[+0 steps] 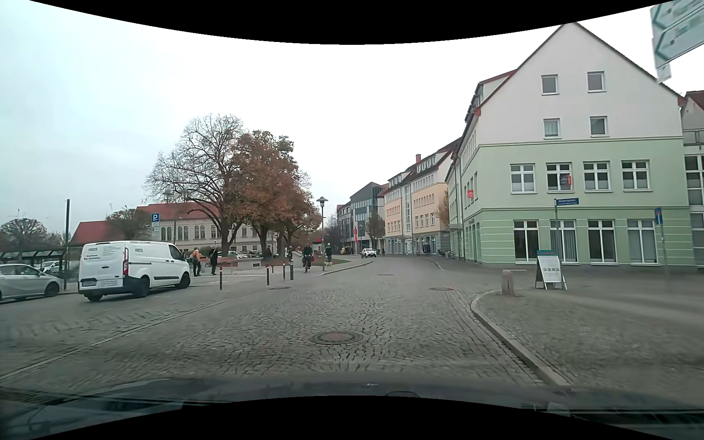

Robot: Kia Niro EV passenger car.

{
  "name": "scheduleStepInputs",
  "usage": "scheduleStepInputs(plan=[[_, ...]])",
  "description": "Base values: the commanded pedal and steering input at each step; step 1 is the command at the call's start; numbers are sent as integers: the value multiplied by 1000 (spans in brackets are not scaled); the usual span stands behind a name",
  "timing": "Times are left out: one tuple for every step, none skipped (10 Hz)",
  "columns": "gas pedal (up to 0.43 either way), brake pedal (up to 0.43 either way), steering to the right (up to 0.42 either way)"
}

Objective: Follow the waypoints while adhering to traffic rules and regulations

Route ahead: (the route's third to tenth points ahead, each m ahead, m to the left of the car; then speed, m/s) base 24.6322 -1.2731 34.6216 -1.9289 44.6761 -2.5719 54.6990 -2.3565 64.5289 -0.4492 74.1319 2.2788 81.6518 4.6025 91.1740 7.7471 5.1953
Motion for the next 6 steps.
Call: scheduleStepInputs(plan=[[87,0,28],[79,0,33],[79,0,37],[79,0,42],[79,0,46],[79,0,51]])
